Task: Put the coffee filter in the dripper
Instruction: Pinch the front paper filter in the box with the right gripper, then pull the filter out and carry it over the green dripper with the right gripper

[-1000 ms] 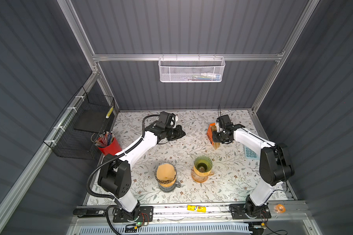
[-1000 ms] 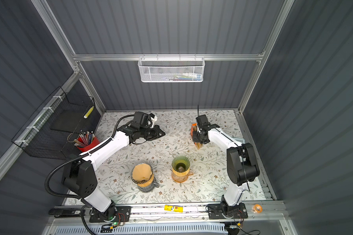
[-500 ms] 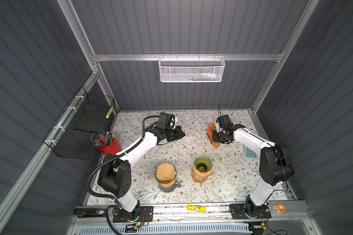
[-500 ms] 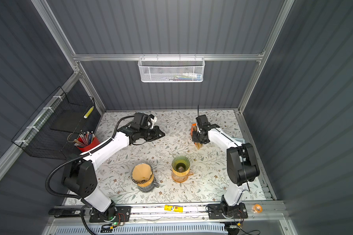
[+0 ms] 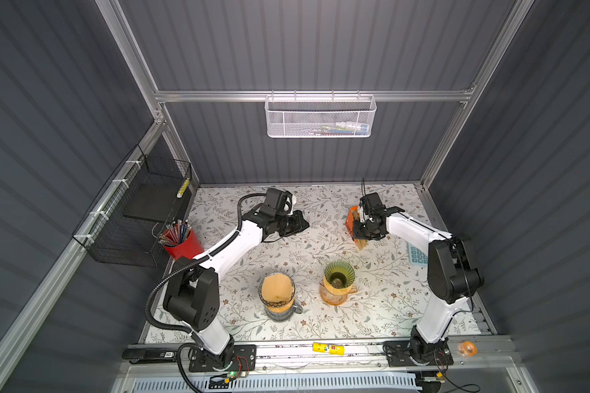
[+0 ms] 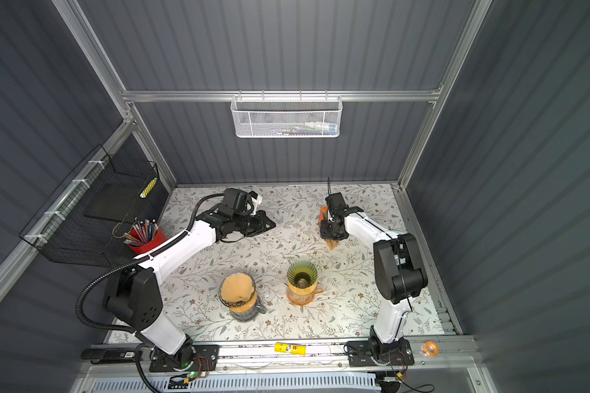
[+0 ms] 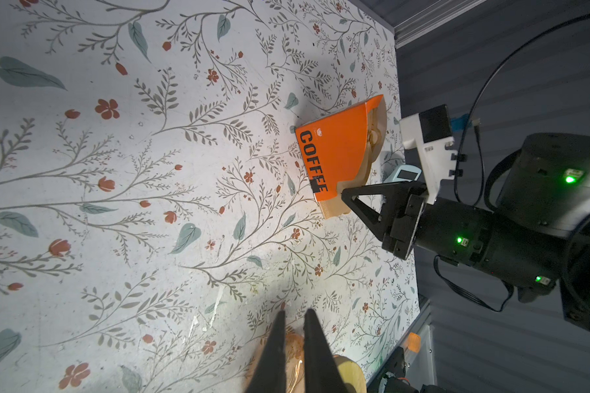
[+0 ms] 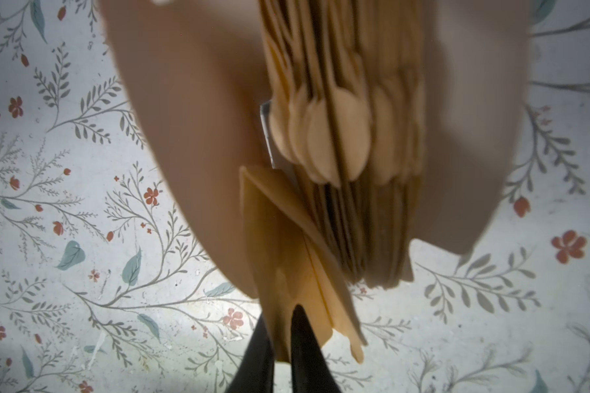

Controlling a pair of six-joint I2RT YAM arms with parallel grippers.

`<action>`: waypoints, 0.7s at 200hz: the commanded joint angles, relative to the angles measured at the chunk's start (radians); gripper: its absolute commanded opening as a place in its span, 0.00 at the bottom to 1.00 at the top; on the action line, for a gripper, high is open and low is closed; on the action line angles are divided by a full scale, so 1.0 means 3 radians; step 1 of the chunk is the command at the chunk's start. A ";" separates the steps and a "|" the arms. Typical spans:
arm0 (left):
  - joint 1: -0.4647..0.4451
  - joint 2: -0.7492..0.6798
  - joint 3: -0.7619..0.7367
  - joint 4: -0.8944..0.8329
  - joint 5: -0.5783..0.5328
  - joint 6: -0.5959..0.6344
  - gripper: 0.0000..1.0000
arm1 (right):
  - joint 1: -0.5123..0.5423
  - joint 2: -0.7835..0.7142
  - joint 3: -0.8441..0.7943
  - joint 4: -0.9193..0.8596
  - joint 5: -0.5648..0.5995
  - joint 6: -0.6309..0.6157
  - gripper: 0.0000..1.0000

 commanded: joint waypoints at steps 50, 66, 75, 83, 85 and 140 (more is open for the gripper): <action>0.0031 -0.0063 -0.0081 0.0041 0.0070 -0.0020 0.13 | 0.0027 -0.0230 0.0014 -0.0186 0.0095 -0.0006 0.00; 0.0031 -0.0084 -0.0093 0.0065 0.0071 -0.0025 0.13 | 0.0037 -0.0339 -0.0047 -0.0211 0.0106 0.0002 0.01; 0.0031 -0.0095 -0.0105 0.0078 0.0070 -0.0026 0.13 | 0.0038 -0.0390 -0.0074 -0.0230 0.0116 0.0010 0.01; 0.0031 -0.0103 -0.0112 0.0084 0.0070 -0.0022 0.13 | 0.0043 -0.0429 -0.0092 -0.0250 0.0124 0.0015 0.00; 0.0031 -0.0104 -0.0110 0.0084 0.0070 -0.0019 0.13 | 0.0043 -0.0440 -0.0097 -0.0252 0.0126 0.0015 0.00; 0.0031 -0.0160 -0.0082 0.0048 0.0057 0.0026 0.14 | 0.0113 -0.0792 -0.0201 -0.0444 0.0177 0.0081 0.00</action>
